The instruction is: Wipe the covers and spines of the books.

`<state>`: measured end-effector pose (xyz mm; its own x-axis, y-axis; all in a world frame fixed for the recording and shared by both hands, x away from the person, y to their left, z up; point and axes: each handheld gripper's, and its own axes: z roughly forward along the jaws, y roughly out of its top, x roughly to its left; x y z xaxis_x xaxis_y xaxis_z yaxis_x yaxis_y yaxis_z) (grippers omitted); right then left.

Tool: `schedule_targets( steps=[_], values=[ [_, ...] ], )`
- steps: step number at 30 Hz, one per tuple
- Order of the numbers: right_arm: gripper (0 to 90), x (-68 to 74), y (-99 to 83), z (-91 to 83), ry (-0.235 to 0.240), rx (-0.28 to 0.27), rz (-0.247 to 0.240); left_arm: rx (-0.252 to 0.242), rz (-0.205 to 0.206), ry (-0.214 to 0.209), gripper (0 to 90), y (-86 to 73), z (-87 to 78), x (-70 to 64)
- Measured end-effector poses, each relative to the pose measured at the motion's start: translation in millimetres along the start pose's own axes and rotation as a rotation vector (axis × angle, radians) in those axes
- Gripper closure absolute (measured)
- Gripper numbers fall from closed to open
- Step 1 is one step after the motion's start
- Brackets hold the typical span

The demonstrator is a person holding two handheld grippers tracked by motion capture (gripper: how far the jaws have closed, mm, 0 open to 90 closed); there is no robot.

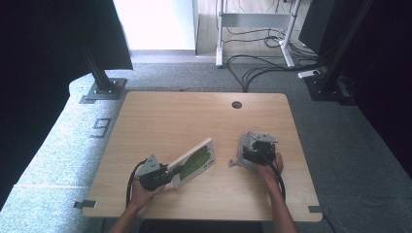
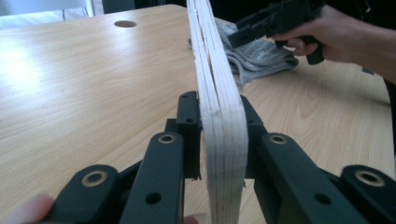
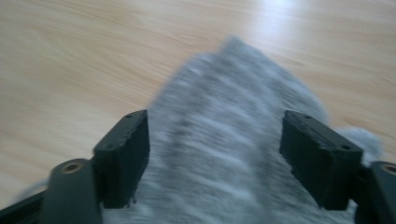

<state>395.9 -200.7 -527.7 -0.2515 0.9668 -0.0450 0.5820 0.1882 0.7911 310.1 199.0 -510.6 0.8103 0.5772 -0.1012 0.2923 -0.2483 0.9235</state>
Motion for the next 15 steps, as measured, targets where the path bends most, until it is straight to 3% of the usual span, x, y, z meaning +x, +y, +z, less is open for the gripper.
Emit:
schedule_targets(
  steps=[3, 6, 10, 15],
  values=[
    [18.0, -9.5, -3.8, 2.8, -0.037, 0.035, 0.025, 0.0, -0.002, -0.005, 78.2, 0.2, -0.8, 0.5],
    [15.8, -13.8, -8.3, 8.2, -0.025, 0.084, 0.039, 0.0, 0.006, -0.003, 78.5, 0.3, -0.7, -0.8],
    [16.0, -17.2, -14.0, 11.8, -0.009, 0.1, 0.083, 0.001, 0.01, -0.003, 78.6, 0.3, -0.7, -1.6],
    [25.8, -16.6, -16.9, 10.5, -0.015, 0.095, 0.088, 0.002, 0.025, 0.005, 78.4, 0.3, -1.4, -2.8]
  ],
)
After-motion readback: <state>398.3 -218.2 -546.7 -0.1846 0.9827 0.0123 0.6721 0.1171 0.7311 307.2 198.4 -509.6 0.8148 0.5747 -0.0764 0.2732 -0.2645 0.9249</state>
